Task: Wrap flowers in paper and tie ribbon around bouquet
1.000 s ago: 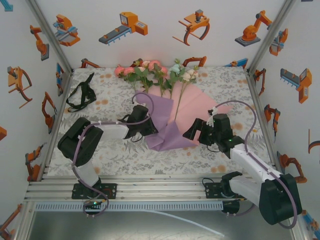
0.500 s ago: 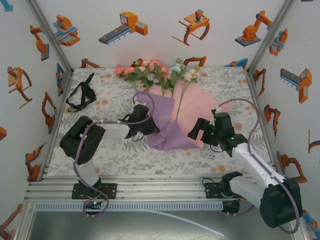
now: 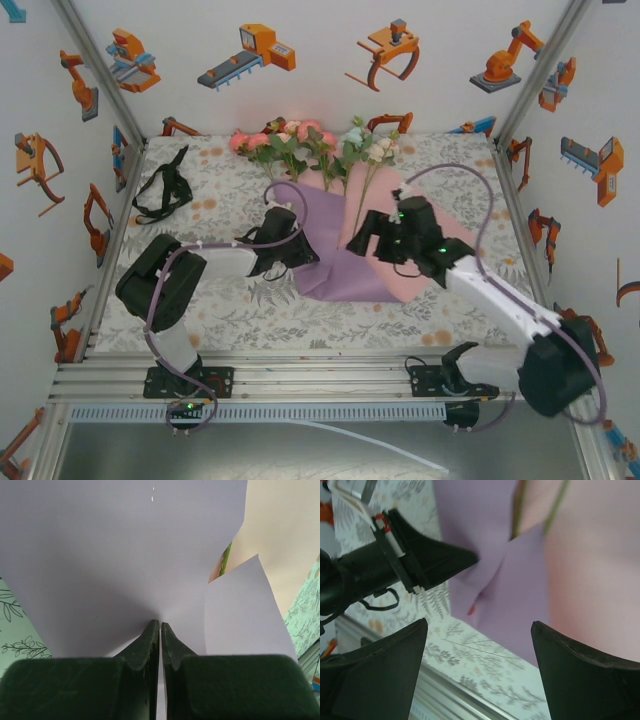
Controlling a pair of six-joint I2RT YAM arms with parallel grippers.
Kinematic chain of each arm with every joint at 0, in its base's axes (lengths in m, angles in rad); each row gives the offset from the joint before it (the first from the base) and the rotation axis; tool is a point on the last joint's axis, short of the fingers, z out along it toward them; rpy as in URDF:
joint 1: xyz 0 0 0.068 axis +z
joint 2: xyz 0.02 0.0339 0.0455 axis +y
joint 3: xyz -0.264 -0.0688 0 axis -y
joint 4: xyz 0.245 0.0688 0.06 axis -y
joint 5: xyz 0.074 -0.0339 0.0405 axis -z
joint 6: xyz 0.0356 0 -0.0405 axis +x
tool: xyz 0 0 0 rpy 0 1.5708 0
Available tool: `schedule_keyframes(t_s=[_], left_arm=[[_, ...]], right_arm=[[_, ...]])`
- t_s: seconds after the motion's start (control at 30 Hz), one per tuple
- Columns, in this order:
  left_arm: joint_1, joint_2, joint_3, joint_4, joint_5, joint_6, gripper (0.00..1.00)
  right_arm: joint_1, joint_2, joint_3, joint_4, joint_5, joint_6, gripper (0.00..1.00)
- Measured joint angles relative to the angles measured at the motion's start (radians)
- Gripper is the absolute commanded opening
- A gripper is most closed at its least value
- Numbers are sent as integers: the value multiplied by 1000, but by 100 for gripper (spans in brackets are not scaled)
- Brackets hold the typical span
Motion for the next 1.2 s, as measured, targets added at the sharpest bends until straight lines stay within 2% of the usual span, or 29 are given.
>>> schedule_keyframes(t_s=[0.2,0.27,0.5,0.57,0.67,0.87,0.97,1.2], left_arm=[[6,0,0,4,1,-1,13],[6,0,0,4,0,-1,13],[14,-14,-10,24,2,-17,16],[26,-32,-20,34,4,-31,20],[51,-82,-42,43,7,-46,30],[111,-282,-87,10,-40,-37,45],[112,-357,-87,-13,-83,-12,49],[111,-366,-88,-66,-151,41,54]], right_arm=[[98,249,0,135,-54,128,78],[103,310,0,192,-76,167,72],[104,417,0,344,-115,267,33],[105,431,0,373,-127,291,17],[105,431,0,394,-135,305,0],[105,361,0,405,-148,280,0],[105,297,0,399,-140,249,0],[105,179,-32,333,-42,180,0]])
